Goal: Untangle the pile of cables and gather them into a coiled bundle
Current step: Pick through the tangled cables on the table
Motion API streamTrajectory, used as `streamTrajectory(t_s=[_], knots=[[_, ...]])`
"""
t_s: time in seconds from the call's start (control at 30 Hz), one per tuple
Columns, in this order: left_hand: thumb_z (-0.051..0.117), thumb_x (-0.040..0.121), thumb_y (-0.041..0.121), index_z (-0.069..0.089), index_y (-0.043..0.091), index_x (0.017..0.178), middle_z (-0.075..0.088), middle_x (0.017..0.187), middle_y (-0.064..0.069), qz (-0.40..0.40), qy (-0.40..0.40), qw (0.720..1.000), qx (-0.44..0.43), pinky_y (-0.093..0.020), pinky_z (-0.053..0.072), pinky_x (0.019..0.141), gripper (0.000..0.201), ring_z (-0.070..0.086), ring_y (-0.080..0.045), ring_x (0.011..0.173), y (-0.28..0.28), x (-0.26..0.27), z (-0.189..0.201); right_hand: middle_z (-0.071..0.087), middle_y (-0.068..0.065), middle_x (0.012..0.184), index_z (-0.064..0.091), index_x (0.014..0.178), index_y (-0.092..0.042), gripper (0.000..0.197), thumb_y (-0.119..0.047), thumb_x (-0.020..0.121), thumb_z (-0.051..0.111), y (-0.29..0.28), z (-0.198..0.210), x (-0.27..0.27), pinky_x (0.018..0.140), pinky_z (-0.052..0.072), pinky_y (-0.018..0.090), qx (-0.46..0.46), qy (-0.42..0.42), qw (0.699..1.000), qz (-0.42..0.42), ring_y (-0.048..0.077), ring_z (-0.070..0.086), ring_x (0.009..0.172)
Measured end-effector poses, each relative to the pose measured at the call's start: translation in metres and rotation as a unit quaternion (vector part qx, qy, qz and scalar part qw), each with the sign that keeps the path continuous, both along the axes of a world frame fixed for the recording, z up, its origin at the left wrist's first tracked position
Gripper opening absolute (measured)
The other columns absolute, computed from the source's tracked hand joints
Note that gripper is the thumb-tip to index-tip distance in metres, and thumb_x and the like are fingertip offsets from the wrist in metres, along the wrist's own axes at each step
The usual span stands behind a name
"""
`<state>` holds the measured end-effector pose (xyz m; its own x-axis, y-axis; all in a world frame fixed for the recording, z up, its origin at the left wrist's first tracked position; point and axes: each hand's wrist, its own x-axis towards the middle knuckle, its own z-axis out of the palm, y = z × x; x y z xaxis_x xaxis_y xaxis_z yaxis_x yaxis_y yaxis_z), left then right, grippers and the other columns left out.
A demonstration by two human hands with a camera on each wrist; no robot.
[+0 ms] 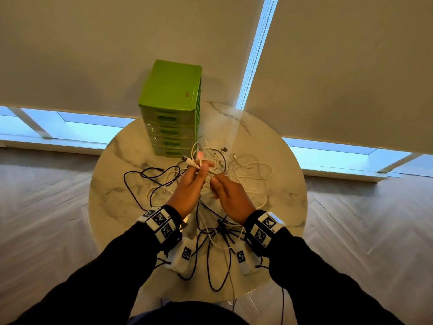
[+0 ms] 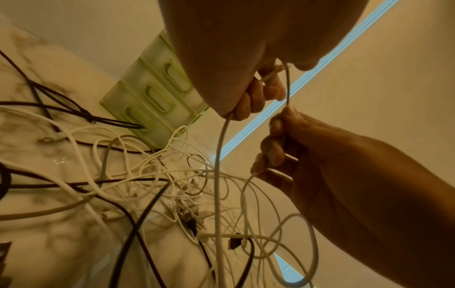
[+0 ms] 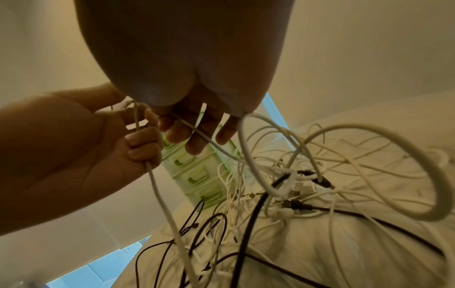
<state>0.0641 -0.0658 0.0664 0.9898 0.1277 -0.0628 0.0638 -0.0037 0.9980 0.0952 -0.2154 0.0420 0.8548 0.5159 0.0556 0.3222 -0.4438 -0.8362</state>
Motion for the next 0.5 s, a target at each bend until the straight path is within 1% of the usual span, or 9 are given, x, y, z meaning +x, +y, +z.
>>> streamTrajectory(t_s=[0.07, 0.13, 0.17, 0.23, 0.3, 0.37, 0.4, 0.43, 0.5], knots=[[0.034, 0.108, 0.036, 0.06, 0.008, 0.111, 0.056, 0.082, 0.01, -0.001, -0.012, 1.0, 0.022, -0.017, 0.044, 0.067, 0.039, 0.053, 0.002, 0.068, -0.004, -0.001, -0.002, 0.059, -0.001, 0.075, 0.05, 0.089, -0.038, 0.026, -0.031, 0.109, 0.034, 0.0, -0.001, -0.005, 0.073, 0.046, 0.033, 0.011, 0.006, 1.0, 0.02, 0.014, 0.056, 0.072], [0.031, 0.109, 0.031, 0.055, 0.002, 0.103, 0.053, 0.081, 0.003, -0.011, -0.025, 0.999, 0.032, -0.015, 0.045, 0.064, 0.038, 0.052, 0.002, 0.064, -0.007, -0.002, -0.001, 0.062, 0.0, 0.081, 0.049, 0.092, -0.045, 0.026, -0.032, 0.109, 0.034, -0.002, -0.005, -0.006, 0.076, 0.047, 0.032, 0.004, 0.021, 0.999, 0.044, 0.016, 0.059, 0.078], [0.029, 0.11, 0.032, 0.054, 0.006, 0.097, 0.052, 0.08, 0.002, -0.014, -0.035, 0.998, 0.045, -0.015, 0.044, 0.067, 0.038, 0.052, 0.001, 0.066, -0.006, -0.003, -0.001, 0.063, 0.001, 0.084, 0.052, 0.092, -0.041, 0.024, -0.036, 0.108, 0.034, -0.002, -0.011, -0.005, 0.078, 0.048, 0.035, -0.014, 0.036, 0.998, 0.051, 0.018, 0.06, 0.08], [0.025, 0.108, 0.042, 0.05, 0.019, 0.089, 0.054, 0.081, 0.004, -0.012, -0.058, 0.996, 0.06, -0.019, 0.042, 0.076, 0.038, 0.051, -0.001, 0.072, -0.004, -0.003, 0.003, 0.064, 0.005, 0.086, 0.056, 0.089, -0.023, 0.038, -0.049, 0.104, 0.031, -0.003, -0.026, 0.002, 0.082, 0.049, 0.045, -0.088, 0.043, 0.993, 0.064, 0.023, 0.059, 0.082], [0.022, 0.104, 0.047, 0.046, 0.02, 0.087, 0.053, 0.076, 0.003, 0.024, -0.051, 0.998, 0.029, -0.019, 0.046, 0.077, 0.04, 0.055, -0.004, 0.072, 0.001, 0.0, 0.017, 0.065, 0.005, 0.087, 0.054, 0.086, -0.022, 0.045, -0.053, 0.104, 0.027, -0.01, -0.044, 0.011, 0.085, 0.048, 0.048, -0.207, 0.05, 0.973, 0.088, 0.025, 0.059, 0.082], [0.021, 0.106, 0.045, 0.044, 0.019, 0.09, 0.047, 0.067, 0.006, 0.086, -0.05, 0.994, -0.053, -0.024, 0.055, 0.071, 0.038, 0.057, -0.011, 0.066, 0.015, 0.01, 0.037, 0.067, 0.006, 0.095, 0.058, 0.092, -0.022, 0.045, -0.049, 0.106, 0.025, -0.028, -0.057, 0.016, 0.093, 0.045, 0.045, -0.326, 0.063, 0.936, 0.119, 0.028, 0.061, 0.09], [0.022, 0.107, 0.044, 0.043, 0.02, 0.091, 0.042, 0.064, 0.008, 0.108, -0.062, 0.987, -0.098, -0.027, 0.053, 0.062, 0.036, 0.05, -0.012, 0.059, 0.025, 0.015, 0.049, 0.068, 0.007, 0.1, 0.061, 0.097, -0.021, 0.042, -0.044, 0.107, 0.027, -0.04, -0.062, 0.016, 0.095, 0.042, 0.043, -0.366, 0.061, 0.919, 0.137, 0.028, 0.061, 0.095], [0.023, 0.108, 0.045, 0.043, 0.021, 0.09, 0.036, 0.063, 0.009, 0.125, -0.075, 0.982, -0.12, -0.028, 0.046, 0.054, 0.035, 0.041, -0.012, 0.054, 0.038, 0.021, 0.058, 0.067, 0.006, 0.103, 0.061, 0.101, -0.022, 0.038, -0.04, 0.108, 0.028, -0.049, -0.065, 0.016, 0.097, 0.039, 0.042, -0.389, 0.055, 0.908, 0.148, 0.027, 0.061, 0.1], [0.025, 0.108, 0.047, 0.042, 0.024, 0.087, 0.031, 0.066, 0.007, 0.141, -0.085, 0.982, -0.098, -0.028, 0.03, 0.053, 0.035, 0.03, -0.011, 0.055, 0.059, 0.03, 0.065, 0.064, 0.0, 0.101, 0.059, 0.098, -0.027, 0.033, -0.038, 0.108, 0.029, -0.063, -0.064, 0.015, 0.103, 0.032, 0.044, -0.376, 0.04, 0.919, 0.112, 0.019, 0.057, 0.099]])
